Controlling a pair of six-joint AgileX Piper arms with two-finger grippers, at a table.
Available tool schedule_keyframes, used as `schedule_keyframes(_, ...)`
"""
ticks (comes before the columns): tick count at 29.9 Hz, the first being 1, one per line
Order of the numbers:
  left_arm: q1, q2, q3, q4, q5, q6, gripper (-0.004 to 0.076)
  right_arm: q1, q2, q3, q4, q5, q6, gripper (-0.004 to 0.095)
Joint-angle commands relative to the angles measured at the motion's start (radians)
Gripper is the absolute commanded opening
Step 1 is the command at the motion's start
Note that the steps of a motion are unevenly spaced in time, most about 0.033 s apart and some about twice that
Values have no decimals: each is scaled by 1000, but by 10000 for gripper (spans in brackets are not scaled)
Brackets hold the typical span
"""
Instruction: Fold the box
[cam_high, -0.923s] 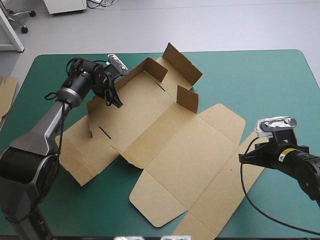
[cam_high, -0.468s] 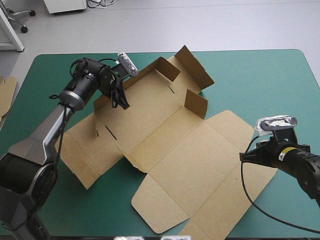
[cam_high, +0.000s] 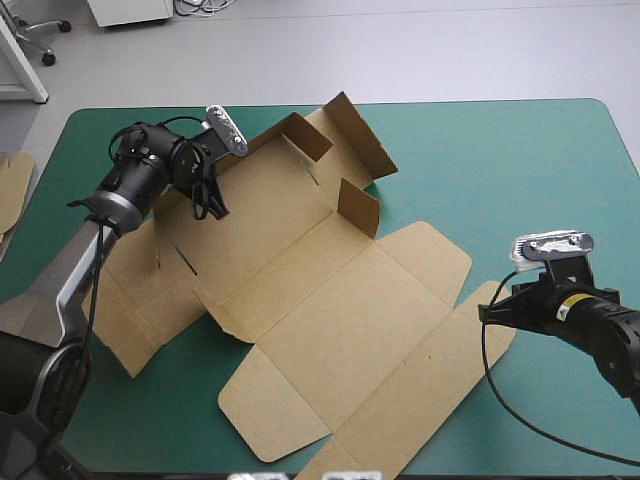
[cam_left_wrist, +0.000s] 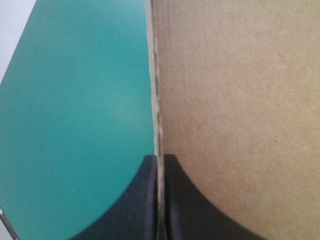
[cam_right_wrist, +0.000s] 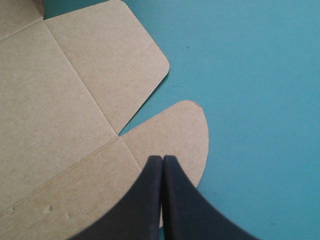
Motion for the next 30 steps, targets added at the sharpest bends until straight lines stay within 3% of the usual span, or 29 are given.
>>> schedule_keyframes(1,-30,-72,-29,-25,-57,18,-14,-2,-6,-37,5,-66,-1,-34)
schedule_keyframes(14,-111,-123,23,-21,-51,85,-14,-2,-6,-37,30,-45,-1,-34)
schedule_keyframes(22,-118,-343,362,71,-247,110,-14,-2,-6,-37,32,-59,-1,-34)
schedule_keyframes(30,-118,-333,391,267,-467,36,-14,-2,-6,-37,40,-59,-13,-34)
